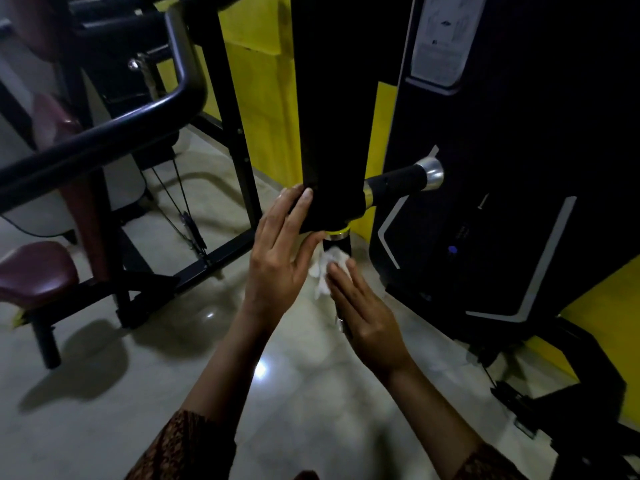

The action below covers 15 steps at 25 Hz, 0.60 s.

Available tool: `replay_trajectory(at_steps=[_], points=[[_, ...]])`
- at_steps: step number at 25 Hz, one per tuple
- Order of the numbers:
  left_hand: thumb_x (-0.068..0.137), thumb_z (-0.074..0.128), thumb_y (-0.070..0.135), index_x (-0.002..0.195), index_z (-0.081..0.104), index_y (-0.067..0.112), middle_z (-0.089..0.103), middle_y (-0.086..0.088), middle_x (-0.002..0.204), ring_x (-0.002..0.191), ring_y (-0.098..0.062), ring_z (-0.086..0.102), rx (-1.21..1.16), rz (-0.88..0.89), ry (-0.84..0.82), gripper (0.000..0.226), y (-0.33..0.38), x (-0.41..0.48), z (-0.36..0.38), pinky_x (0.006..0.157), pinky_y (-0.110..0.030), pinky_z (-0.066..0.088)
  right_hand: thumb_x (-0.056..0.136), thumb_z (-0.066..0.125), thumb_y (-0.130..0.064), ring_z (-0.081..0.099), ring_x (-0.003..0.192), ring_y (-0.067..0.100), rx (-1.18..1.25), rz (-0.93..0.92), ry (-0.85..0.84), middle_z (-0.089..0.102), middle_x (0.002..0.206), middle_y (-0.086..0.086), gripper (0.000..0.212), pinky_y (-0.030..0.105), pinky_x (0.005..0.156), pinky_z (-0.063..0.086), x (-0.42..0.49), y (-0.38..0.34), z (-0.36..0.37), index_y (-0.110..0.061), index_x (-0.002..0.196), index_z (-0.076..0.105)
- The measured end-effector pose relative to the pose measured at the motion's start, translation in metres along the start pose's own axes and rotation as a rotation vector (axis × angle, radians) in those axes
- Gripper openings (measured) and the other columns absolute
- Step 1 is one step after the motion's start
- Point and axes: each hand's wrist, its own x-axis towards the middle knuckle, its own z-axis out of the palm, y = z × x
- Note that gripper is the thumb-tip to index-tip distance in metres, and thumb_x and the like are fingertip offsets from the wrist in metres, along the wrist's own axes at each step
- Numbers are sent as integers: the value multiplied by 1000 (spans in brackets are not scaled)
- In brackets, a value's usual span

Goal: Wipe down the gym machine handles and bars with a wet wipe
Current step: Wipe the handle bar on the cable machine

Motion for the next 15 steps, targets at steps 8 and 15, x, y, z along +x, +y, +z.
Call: replay_trajectory(at_steps=[8, 15], points=[[90, 55, 12, 130, 37, 4, 38, -11, 134, 127, -26, 39, -18, -42, 22, 44, 1, -1, 1, 108, -32, 35, 90, 55, -4, 25, 140, 28, -18, 8, 76, 29, 146, 7, 43, 34, 113, 28, 7, -10, -14, 2, 130, 42], [90, 56, 13, 130, 37, 5, 38, -10, 133, 126, -26, 41, -26, -29, 0, 45, 1, 0, 0, 103, -39, 41, 85, 54, 7, 32, 138, 23, 59, 21, -74, 26, 152, -3, 56, 26, 95, 48, -54, 7, -2, -9, 137, 40]])
